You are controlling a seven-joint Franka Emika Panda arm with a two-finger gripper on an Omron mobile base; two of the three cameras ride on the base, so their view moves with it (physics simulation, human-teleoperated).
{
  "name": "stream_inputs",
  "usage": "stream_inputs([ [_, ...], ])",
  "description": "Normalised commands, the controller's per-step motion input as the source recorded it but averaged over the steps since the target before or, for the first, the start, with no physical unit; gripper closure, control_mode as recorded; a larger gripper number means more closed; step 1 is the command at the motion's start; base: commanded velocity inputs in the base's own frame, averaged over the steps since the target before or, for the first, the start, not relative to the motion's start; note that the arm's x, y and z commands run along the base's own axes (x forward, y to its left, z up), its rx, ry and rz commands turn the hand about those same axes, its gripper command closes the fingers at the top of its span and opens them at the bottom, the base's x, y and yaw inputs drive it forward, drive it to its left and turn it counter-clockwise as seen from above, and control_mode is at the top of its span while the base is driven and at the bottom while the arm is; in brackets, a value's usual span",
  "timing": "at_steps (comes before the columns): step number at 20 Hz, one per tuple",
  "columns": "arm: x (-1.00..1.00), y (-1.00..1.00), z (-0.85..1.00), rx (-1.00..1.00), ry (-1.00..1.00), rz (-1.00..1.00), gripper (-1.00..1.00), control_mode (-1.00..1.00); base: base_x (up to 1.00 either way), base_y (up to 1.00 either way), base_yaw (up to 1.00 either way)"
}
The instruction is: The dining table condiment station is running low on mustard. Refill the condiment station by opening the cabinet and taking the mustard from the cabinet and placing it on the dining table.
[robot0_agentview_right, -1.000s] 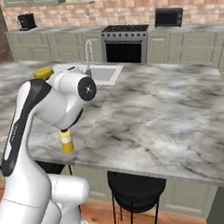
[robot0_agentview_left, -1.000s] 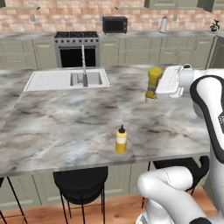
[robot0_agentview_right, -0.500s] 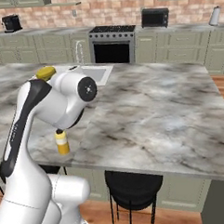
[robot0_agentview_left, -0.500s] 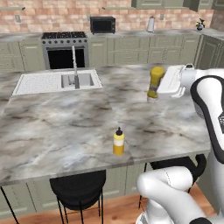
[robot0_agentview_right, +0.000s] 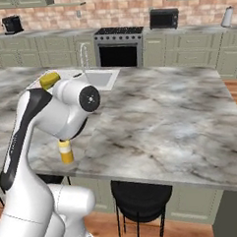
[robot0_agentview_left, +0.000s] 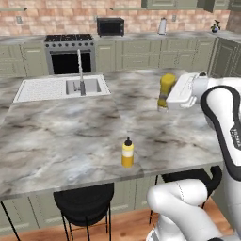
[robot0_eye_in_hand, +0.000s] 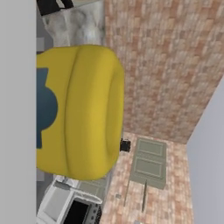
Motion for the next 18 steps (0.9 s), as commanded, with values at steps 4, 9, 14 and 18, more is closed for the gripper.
stream_inputs([
  [4, 0.16, 0.00, -0.42, 0.00, 0.00, 0.03, 1.00, -1.00, 0.00, 0.00, 0.00],
  [9, 0.21, -0.16, -0.52, 0.00, 0.06, 0.10, 1.00, -1.00, 0.00, 0.00, 0.00],
  [14, 0.31, -0.18, -0.49, 0.00, 0.09, 0.15, 1.00, -1.00, 0.00, 0.00, 0.00],
  [18, 0.34, -0.14, -0.65, 0.00, 0.10, 0.14, 1.00, -1.00, 0.00, 0.00, 0.00],
])
